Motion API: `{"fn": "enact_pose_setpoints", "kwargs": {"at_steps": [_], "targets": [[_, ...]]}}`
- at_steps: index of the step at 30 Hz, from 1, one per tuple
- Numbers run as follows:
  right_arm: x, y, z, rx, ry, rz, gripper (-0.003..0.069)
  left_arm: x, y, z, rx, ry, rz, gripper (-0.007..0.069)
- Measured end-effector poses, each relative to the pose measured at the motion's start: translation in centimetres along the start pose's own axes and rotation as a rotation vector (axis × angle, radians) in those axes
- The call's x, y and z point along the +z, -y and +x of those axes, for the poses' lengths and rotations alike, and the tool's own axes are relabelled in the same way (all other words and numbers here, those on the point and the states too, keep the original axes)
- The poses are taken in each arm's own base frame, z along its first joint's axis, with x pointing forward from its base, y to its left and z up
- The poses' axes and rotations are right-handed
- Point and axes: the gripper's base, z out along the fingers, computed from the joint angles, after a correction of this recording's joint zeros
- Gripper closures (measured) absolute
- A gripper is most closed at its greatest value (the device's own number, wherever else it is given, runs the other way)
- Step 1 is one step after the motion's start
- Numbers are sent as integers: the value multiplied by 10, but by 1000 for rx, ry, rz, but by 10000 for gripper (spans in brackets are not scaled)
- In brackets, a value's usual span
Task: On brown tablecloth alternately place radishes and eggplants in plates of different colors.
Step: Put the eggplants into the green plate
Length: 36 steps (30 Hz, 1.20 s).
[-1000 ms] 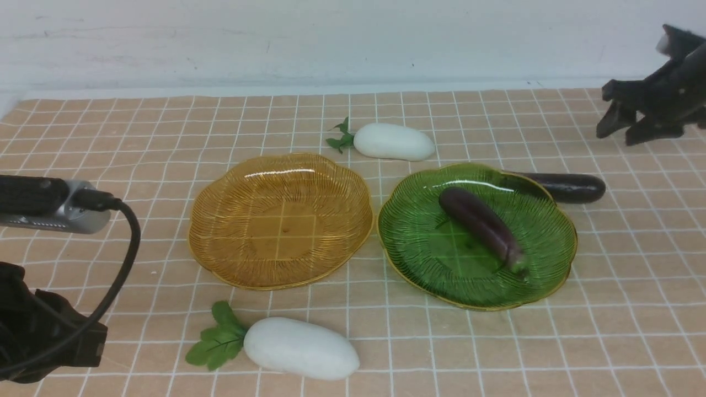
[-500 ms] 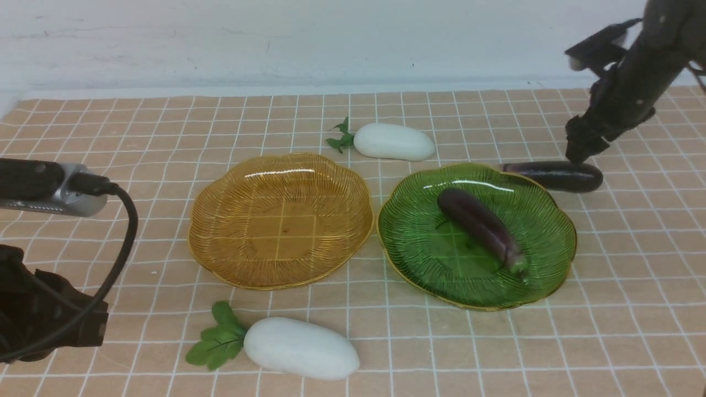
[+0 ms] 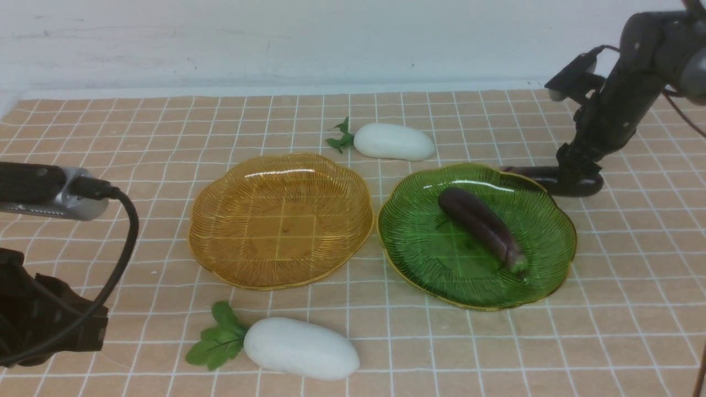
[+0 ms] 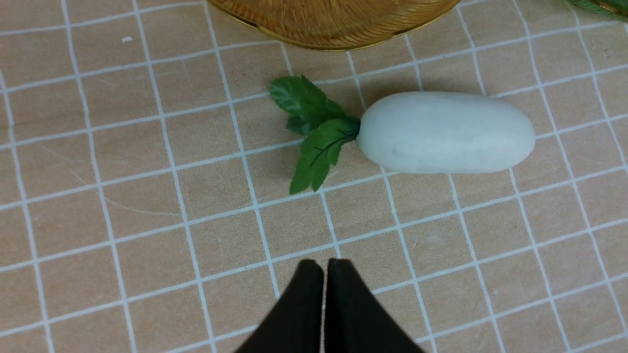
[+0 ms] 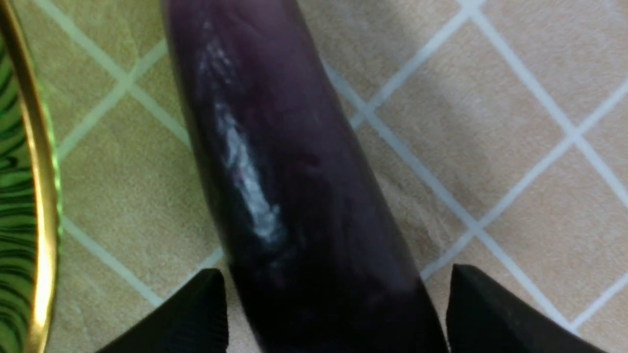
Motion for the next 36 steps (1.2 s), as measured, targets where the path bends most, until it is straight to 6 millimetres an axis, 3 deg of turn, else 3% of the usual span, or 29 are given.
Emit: {"fn": "enact_pose_setpoints", "kwargs": {"at_steps": [2, 5, 8, 11, 15, 19, 22, 27, 32, 36], "targets": [[0, 0, 0, -1, 0, 0, 148, 0, 0, 0, 0, 0, 0, 627], [-1, 2, 0, 46, -9, 18, 294, 0, 0, 0, 0, 0, 0, 627], [-13, 10, -3, 170, 1, 83, 284, 0, 0, 0, 0, 0, 0, 627], [-49, 24, -15, 407, 98, 192, 283, 0, 0, 0, 0, 2, 0, 627], [-94, 24, -21, 627, 225, 194, 283, 0, 0, 0, 0, 2, 0, 627], [-144, 4, -23, 719, 339, 79, 283, 0, 1, 0, -4, 3, 6, 627], [-165, -25, -21, 718, 359, -45, 283, 0, 1, 0, -9, 5, 13, 627], [-160, -86, -18, 624, 267, -186, 283, 0, 4, -1, -26, 14, 39, 627], [-118, -143, -17, 513, 84, -260, 283, 0, 4, -3, -3, 30, 41, 627], [-86, -165, -16, 463, -24, -277, 283, 0, 4, -3, 58, 37, 43, 627]]}}
